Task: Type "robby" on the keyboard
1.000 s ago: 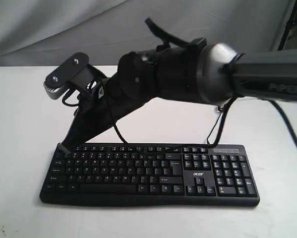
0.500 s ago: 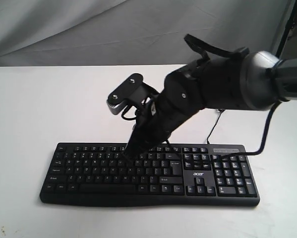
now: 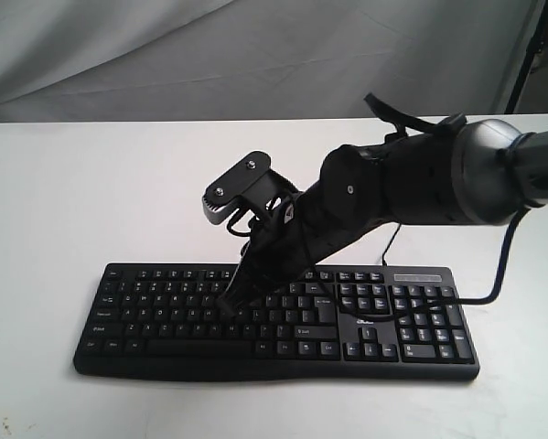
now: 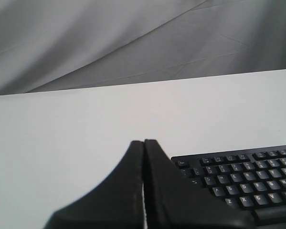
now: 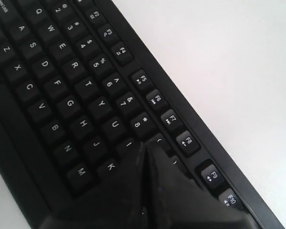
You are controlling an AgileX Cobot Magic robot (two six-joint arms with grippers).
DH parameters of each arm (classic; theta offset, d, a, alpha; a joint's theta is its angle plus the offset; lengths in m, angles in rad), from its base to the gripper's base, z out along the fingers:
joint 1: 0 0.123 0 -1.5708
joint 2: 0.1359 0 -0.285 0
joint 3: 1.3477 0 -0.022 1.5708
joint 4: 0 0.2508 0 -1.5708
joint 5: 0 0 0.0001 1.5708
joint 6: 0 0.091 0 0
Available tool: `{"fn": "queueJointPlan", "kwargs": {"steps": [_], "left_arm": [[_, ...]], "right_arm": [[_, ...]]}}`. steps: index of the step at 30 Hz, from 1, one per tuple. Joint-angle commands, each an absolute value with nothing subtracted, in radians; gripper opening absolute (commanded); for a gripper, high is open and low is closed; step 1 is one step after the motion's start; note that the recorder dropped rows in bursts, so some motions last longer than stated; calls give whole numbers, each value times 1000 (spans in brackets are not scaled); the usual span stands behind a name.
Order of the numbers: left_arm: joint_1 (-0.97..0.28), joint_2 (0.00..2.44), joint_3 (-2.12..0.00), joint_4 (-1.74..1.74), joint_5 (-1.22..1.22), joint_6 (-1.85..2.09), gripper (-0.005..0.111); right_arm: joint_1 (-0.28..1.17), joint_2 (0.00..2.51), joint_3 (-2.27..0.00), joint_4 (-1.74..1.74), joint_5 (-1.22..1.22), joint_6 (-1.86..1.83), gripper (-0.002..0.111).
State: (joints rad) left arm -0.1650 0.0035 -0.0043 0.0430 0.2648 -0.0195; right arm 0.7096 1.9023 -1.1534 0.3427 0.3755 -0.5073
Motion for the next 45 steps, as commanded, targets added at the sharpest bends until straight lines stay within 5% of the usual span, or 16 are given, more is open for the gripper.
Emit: {"fn": "queueJointPlan", "kwargs": {"steps": [1,45], "left_arm": [[-171,0,0,48,259,-22,0],[-171,0,0,48,259,-22,0]], "right_arm": [[709,1892,-1148,360,365,-529,0],[709,2011,-1148,360,324,-545,0]]}}
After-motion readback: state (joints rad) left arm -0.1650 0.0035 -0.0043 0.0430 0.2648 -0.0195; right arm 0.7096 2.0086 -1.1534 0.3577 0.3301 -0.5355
